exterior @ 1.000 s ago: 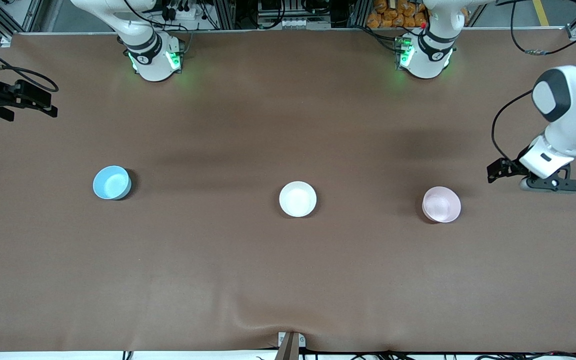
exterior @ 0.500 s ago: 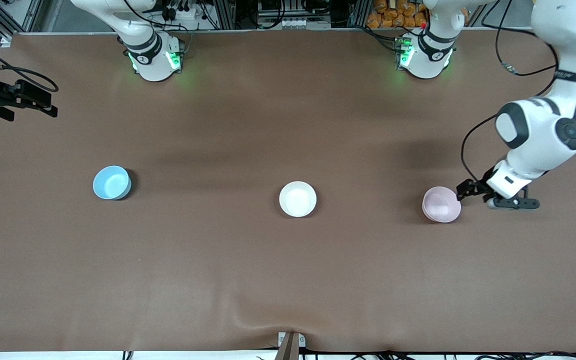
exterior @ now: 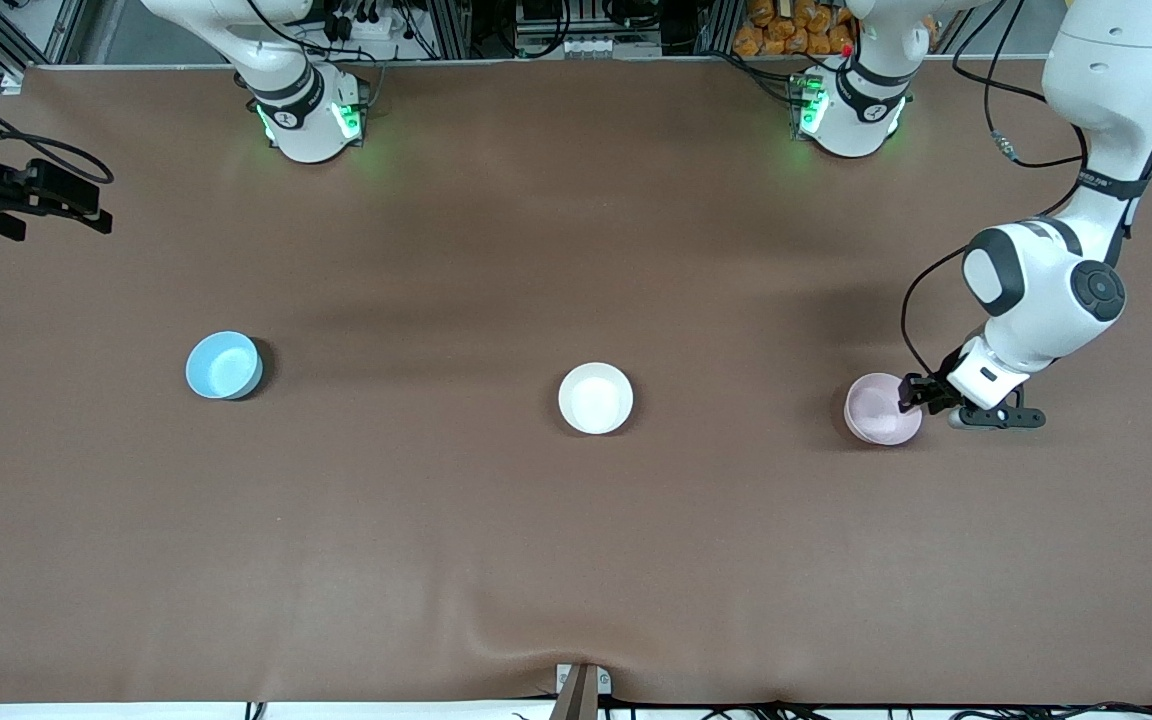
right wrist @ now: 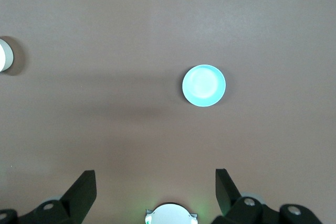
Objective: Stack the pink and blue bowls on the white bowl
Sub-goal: 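Close the left gripper on the pink bowl's rim, then carry the pink bowl with the left gripper over the white bowl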
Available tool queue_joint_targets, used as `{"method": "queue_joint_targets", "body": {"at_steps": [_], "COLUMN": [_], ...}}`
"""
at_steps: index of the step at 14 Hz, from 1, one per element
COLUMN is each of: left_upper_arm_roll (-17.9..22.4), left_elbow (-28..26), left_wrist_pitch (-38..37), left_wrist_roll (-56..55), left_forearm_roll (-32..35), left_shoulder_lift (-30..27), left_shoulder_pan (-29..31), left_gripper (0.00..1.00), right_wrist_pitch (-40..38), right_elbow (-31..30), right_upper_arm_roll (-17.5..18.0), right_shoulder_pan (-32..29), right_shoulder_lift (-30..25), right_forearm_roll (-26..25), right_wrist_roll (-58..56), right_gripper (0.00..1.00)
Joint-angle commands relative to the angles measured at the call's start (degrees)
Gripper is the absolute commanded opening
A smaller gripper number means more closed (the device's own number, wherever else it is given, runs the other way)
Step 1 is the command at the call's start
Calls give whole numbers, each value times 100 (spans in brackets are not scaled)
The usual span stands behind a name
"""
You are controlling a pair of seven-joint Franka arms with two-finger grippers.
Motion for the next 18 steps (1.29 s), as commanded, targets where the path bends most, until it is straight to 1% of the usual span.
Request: {"method": "queue_joint_targets", "body": {"at_steps": [1,2,4,6,7,10,13,17,18], "left_upper_arm_roll": [-32,-32,-84,-233,-356,-760,-1392,-2218,-2299], "left_elbow": [43,52,52,52,87,543,851,1308,1448], "left_wrist_pitch": [92,92,66,-30,-205,-1153,-1717,-1938,-1938], "left_wrist_roll": [110,101,144,127,101,-161,-1073,-2541,-2962], "left_forearm_roll": [-149,-149,-149,-149,-149,-149,-149,-141,-141], "left_shoulder_lift": [127,171,119,-91,-223,-426,-566,-479,-461], "left_shoulder_pan": [20,11,11,20,11,11,11,-85,-233], "left_gripper": [11,0,0,0,0,0,0,0,0], "right_wrist_pitch": [-90,-90,-82,-90,-90,-90,-90,-99,-91], "right_elbow": [108,108,108,108,108,100,100,100,100], "right_upper_arm_roll": [33,24,33,24,33,33,33,33,24], "right_shoulder_pan": [-55,-55,-55,-55,-55,-64,-64,-64,-64], "right_shoulder_lift": [38,38,38,38,38,38,38,38,38], "right_forearm_roll": [-33,-33,-33,-33,-33,-33,-33,-33,-33], "right_wrist_roll": [-49,-49,-49,-49,-49,-57,-57,-57,-57], "right_gripper": [100,100,100,100,100,100,100,100,100]}}
